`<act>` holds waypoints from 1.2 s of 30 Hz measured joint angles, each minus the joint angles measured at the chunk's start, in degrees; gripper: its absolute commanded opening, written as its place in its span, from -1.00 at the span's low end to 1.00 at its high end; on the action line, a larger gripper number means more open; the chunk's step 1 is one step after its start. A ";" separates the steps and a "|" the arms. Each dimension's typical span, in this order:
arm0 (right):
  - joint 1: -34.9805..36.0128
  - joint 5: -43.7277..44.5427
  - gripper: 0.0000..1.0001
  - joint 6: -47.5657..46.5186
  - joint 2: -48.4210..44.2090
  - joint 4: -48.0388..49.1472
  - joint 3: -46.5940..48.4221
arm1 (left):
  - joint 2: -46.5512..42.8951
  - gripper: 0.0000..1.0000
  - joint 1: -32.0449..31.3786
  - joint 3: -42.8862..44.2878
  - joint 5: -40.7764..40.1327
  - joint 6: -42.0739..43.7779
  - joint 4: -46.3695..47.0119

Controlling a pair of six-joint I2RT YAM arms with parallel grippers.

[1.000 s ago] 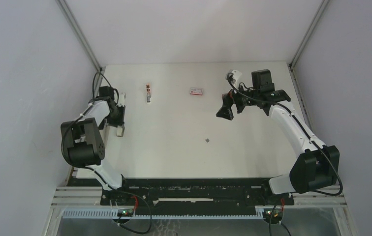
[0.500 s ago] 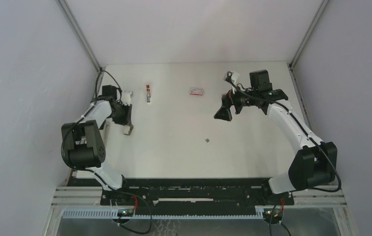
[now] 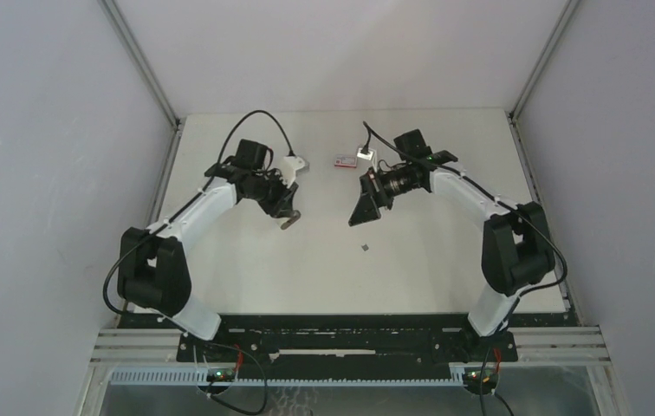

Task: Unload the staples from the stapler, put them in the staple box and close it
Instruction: Pick up the stapler from the center of the board, then unload the staple at the center of the board.

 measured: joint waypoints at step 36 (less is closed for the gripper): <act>4.00 -20.46 -0.31 21.31 20.35 5.53 7.50 | -7.32 -0.97 -18.80 1.27 6.03 7.04 4.24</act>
